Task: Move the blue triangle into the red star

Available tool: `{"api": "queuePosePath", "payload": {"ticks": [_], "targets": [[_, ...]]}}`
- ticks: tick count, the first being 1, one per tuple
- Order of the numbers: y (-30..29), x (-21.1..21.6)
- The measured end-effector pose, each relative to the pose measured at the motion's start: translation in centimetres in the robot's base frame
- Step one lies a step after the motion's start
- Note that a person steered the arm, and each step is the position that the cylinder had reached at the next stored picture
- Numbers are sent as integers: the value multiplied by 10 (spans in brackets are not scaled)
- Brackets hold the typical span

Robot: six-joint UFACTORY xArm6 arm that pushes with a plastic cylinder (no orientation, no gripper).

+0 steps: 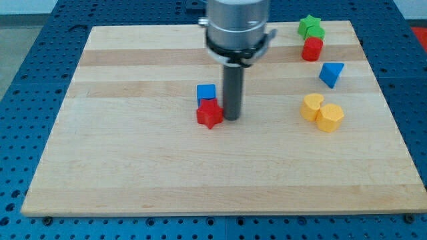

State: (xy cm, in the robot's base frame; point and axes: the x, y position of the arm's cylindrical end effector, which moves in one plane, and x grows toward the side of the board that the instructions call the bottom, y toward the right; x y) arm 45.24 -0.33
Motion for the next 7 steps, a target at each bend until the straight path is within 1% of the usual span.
{"api": "queuePosePath", "payload": {"ticks": [1, 2, 3, 4, 7], "targets": [[-23, -12], [18, -18], [76, -30], [115, -56], [259, -61]]}}
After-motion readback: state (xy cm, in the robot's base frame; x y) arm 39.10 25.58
